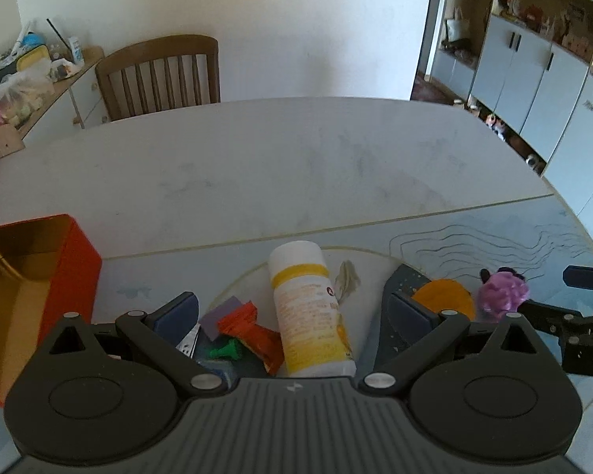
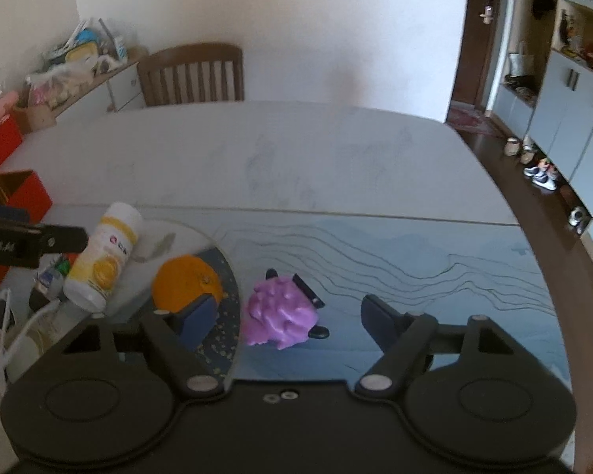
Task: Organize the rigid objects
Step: 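Grasp the white pill bottle with the left gripper while the right gripper grasps the purple spiky toy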
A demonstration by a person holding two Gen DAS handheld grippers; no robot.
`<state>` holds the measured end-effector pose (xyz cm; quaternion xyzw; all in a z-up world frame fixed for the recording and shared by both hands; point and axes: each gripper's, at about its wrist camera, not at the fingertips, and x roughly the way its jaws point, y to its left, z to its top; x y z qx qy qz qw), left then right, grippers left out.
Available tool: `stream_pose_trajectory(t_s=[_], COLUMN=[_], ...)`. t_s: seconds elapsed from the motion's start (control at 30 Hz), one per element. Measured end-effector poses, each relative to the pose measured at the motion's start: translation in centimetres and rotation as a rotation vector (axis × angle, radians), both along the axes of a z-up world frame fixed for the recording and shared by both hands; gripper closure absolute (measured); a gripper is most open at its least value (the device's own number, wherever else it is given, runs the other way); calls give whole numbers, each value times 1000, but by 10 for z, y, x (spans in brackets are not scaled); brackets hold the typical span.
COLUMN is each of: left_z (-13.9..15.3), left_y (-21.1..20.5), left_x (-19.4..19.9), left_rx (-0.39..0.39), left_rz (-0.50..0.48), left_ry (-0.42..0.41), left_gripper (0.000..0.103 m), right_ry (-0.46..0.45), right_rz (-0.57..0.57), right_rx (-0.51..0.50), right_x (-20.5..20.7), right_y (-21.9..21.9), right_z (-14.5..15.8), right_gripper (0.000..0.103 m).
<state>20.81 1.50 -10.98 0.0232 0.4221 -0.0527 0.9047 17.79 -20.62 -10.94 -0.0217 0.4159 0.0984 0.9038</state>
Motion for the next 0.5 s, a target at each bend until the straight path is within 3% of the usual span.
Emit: stream_pose_trajectory(t_s=[0.07,0.5], left_z=[-6,-30], left_y=[-1,-10], left_x=[7,32], left_rx=[-6,7], left_rz=[8,1], left_ry=[18,106], left_gripper=[2,34], right_ry=[13,68], right_rz=[24,147], right_rx=[-3,-21], right_x=[4,26], right_y=[-2,-1], right_z=[-5,-26], right_gripper=[26,34])
